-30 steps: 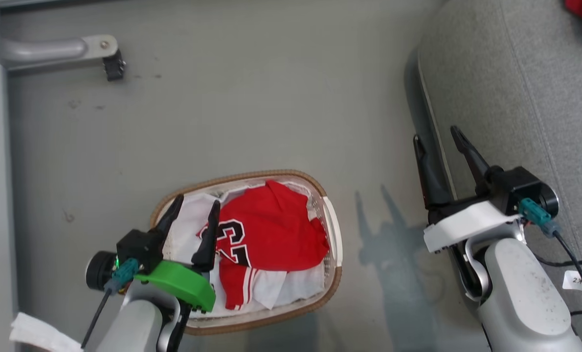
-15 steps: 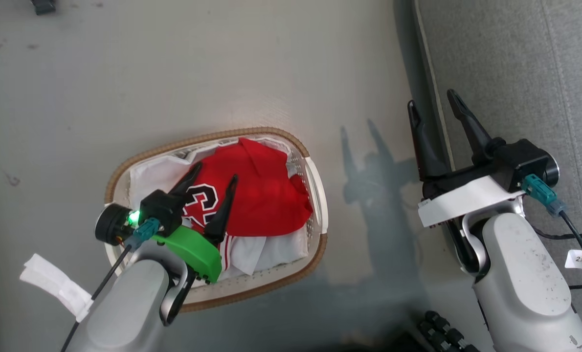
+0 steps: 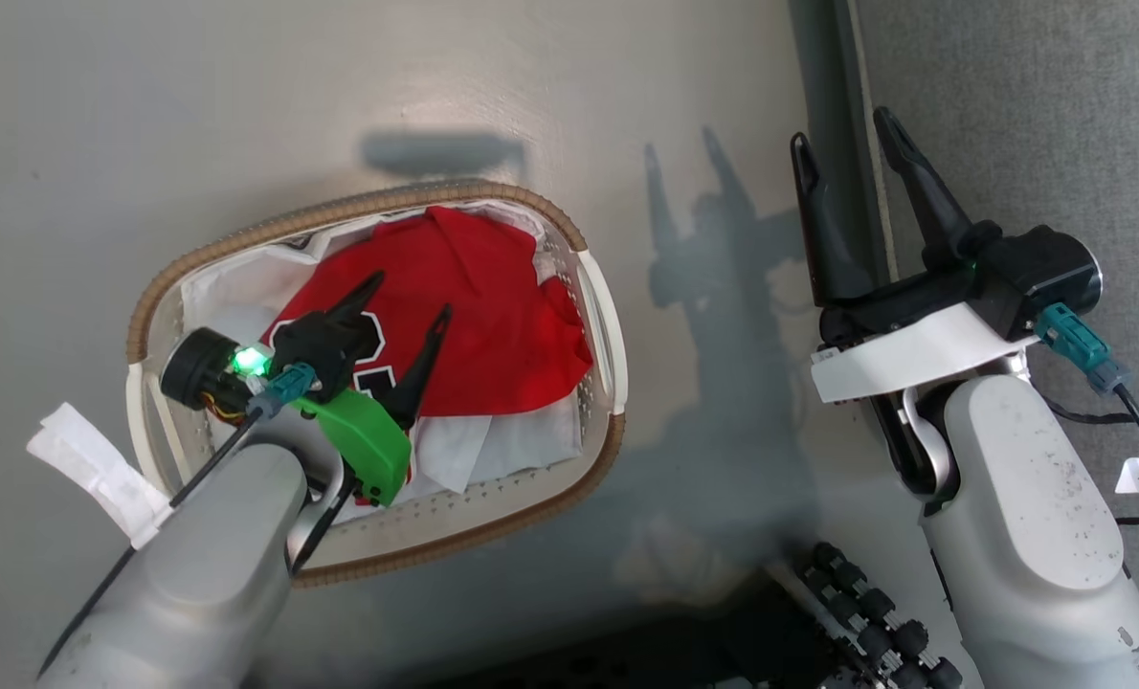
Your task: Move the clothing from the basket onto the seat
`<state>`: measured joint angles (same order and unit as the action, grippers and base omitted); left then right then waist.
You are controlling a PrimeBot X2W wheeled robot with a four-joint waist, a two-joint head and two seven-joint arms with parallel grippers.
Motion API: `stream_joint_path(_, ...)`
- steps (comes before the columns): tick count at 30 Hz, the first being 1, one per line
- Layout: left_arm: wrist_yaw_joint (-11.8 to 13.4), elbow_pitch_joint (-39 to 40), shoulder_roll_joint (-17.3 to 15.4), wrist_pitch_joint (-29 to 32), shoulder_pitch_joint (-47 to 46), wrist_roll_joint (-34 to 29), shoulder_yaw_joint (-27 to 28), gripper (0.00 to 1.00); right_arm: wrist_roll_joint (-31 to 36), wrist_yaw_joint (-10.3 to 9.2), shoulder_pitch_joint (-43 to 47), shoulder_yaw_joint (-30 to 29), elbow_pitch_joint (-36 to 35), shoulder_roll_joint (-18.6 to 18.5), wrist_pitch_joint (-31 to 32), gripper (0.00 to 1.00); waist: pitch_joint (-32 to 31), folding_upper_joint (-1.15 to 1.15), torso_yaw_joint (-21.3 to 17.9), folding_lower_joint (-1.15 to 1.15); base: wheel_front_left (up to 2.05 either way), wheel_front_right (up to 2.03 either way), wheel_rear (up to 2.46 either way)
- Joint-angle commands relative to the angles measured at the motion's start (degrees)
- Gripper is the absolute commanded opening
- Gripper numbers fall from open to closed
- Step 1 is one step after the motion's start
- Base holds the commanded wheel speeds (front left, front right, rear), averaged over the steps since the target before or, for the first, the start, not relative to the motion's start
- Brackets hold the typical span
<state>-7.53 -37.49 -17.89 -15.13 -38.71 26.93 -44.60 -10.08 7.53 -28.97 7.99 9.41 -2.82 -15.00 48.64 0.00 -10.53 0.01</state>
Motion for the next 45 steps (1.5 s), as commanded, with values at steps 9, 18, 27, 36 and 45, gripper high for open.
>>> stream_joint_path(9,0.1,-3.2,-2.6,0.0,-6.3,-0.8,-8.2,1.0,0.4,-0.08,-0.8,0.2,-1.0,-0.2,-0.3,1.0,4.5,0.0,-1.2,-0.01,0.0,0.0,0.0)
stream_joint_path(18,0.1,-5.3,-2.3,0.0,-11.2,-3.4,-10.9,1.0,0.5,-0.08,-0.3,0.0,-1.5,-0.2,-0.3,1.0,7.0,0.0,-1.2,-0.01,0.0,0.0,0.0)
stream_joint_path(27,0.1,-10.1,-1.6,0.0,-15.1,-2.3,-18.6,1.0,1.2,-0.08,0.4,-0.1,-1.9,-0.2,-0.3,1.0,8.1,0.0,-0.8,-0.01,0.0,0.0,0.0)
stream_joint_path(36,0.1,-12.0,-0.1,0.0,-16.7,-0.3,-20.4,1.0,1.7,-0.08,1.5,-1.4,-2.8,-0.2,-0.3,1.0,8.8,0.0,0.2,-0.01,0.0,0.0,0.0)
stream_joint_path(45,0.1,-11.9,-0.1,0.0,-15.8,1.8,-20.2,0.0,0.8,-0.08,-0.1,-1.1,-2.1,-0.2,-0.3,1.0,7.2,0.0,-0.1,-0.01,0.0,0.0,0.0)
